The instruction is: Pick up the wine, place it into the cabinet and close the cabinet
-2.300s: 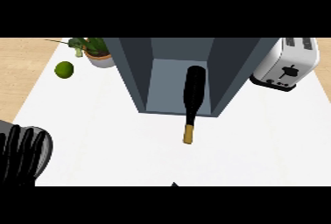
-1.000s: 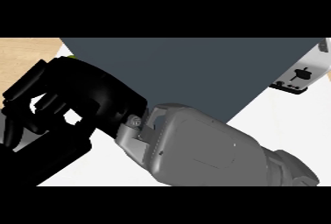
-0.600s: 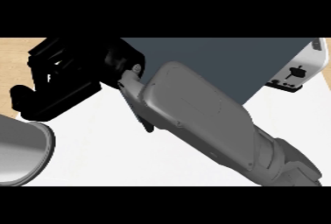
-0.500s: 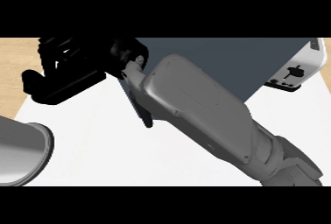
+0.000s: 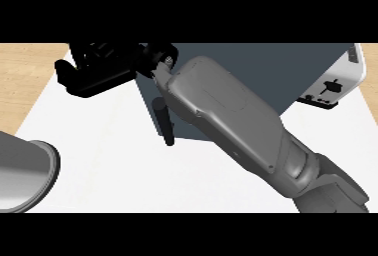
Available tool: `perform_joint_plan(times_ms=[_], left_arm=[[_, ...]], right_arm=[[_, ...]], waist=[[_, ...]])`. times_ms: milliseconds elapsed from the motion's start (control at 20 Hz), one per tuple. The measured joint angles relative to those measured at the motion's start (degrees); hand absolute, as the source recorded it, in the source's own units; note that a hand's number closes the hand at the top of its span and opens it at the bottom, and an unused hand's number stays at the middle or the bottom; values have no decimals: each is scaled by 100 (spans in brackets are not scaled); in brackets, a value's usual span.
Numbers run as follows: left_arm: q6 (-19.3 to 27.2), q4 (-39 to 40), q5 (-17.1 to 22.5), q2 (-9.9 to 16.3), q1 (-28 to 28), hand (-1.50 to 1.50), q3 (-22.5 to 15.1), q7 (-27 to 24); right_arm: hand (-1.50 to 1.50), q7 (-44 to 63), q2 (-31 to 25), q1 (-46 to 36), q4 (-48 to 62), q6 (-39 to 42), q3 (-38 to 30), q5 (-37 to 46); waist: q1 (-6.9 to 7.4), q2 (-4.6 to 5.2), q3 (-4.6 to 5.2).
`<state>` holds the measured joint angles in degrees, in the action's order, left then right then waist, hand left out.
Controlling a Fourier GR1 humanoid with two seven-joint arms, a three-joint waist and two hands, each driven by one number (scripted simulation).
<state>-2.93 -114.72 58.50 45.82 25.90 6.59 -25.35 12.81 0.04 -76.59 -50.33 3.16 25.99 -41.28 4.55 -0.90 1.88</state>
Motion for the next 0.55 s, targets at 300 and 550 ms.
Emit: perform_joint_plan(times_ms=[300, 550], left_arm=[[-17, -135, 67, -39, -53, -150, -60, 70], [31, -260, 106, -73, -130, -150, -193, 160]], right_arm=[[150, -345, 0, 34, 114, 143, 25, -37], [150, -560, 0, 17, 141, 246, 72, -135]], waist=[[-21, -43, 57], [-81, -28, 102]])
